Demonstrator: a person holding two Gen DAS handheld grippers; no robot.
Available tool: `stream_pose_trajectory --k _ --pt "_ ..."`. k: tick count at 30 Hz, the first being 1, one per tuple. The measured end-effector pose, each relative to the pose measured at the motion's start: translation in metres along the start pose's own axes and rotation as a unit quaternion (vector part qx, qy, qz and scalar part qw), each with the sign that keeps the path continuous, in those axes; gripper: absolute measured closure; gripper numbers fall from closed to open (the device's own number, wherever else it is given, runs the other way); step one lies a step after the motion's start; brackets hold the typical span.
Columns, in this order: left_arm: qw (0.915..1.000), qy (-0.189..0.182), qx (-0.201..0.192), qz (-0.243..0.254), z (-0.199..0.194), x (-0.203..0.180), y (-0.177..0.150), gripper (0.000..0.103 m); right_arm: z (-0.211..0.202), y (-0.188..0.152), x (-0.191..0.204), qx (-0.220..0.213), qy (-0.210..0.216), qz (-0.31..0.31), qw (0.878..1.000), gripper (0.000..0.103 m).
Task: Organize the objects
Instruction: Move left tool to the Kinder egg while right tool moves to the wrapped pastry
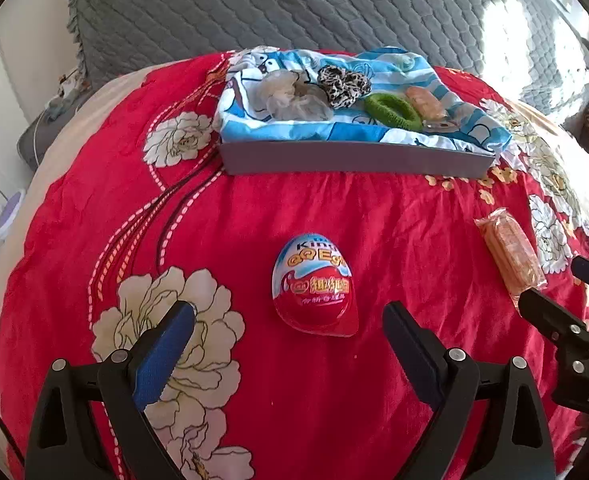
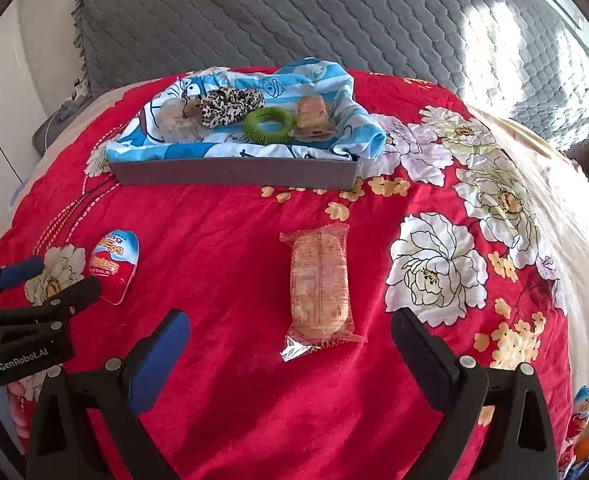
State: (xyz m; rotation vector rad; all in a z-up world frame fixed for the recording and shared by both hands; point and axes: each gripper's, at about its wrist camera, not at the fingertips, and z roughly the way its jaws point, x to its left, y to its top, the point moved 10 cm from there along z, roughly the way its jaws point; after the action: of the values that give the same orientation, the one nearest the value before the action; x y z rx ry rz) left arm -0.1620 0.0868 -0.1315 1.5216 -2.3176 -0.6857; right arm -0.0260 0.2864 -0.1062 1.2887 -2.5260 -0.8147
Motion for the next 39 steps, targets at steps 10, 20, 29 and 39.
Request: stream_pose_trajectory --k 10,20,29,39 --pt "1.0 0.002 0.008 -0.005 0.016 0.002 0.0 0.008 0.016 0.005 -0.005 0.004 0.002 0.002 1.0 0.002" --pt "0.9999 0.0 0.013 -0.008 0.03 0.006 0.004 0.008 0.037 0.004 -0.004 0.017 0.008 0.011 1.0 0.002" --pt "1.0 0.0 0.008 0.002 0.034 0.004 0.01 0.008 0.043 0.011 -0.009 0.015 0.0 0.021 1.0 0.002" --pt "1.0 0.001 0.005 0.006 0.035 0.003 0.012 0.008 0.049 0.01 -0.012 0.025 -0.006 0.023 0.999 0.002"
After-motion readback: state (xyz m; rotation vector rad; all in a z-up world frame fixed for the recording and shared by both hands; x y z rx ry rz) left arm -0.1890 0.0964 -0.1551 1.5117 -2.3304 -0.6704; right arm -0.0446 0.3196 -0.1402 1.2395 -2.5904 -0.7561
